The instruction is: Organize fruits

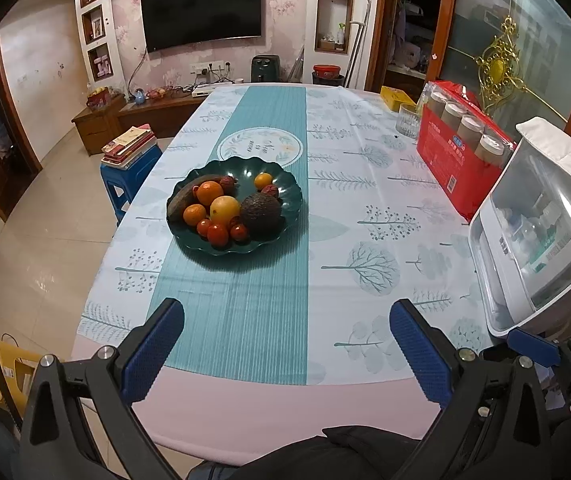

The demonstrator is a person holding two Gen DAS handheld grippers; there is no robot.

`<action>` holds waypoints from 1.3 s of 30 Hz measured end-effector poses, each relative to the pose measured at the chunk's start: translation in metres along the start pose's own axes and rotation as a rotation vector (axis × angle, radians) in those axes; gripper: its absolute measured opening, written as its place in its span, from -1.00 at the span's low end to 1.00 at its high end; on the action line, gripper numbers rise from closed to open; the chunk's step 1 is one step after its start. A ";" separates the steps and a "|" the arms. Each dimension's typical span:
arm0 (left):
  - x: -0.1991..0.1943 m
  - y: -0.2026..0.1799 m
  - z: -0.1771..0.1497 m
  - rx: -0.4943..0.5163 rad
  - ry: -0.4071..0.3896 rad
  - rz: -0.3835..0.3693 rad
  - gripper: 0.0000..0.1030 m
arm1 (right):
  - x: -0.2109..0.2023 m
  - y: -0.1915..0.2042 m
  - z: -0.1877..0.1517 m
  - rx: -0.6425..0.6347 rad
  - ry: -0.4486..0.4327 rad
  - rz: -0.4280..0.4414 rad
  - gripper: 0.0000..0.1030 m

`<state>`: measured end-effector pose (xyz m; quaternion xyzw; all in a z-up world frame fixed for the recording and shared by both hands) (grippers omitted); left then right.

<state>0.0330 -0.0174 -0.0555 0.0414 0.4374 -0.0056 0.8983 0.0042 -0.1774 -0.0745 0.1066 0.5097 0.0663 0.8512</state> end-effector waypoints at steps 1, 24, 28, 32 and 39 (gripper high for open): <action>0.002 -0.002 0.001 0.001 0.003 0.000 0.98 | 0.001 -0.001 0.001 0.000 0.002 0.000 1.00; 0.019 -0.014 0.013 0.022 0.035 0.002 0.98 | 0.019 -0.016 0.015 0.017 0.041 0.002 1.00; 0.020 -0.014 0.013 0.024 0.036 0.002 0.98 | 0.019 -0.016 0.015 0.015 0.042 0.003 1.00; 0.020 -0.014 0.013 0.024 0.037 0.001 0.98 | 0.022 -0.017 0.015 0.020 0.053 0.004 1.00; 0.022 -0.014 0.013 0.026 0.038 0.000 0.98 | 0.024 -0.018 0.015 0.020 0.059 0.004 1.00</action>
Point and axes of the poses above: each gripper's, at about its wrist camera, not at the fingertips, and x roughly the way its jaws point, y to its left, z to its top, the point moved 5 cm from there along x, roughly the way its jaws point, and after that the axes turned 9 degrees about x, right-handed, at the moved point
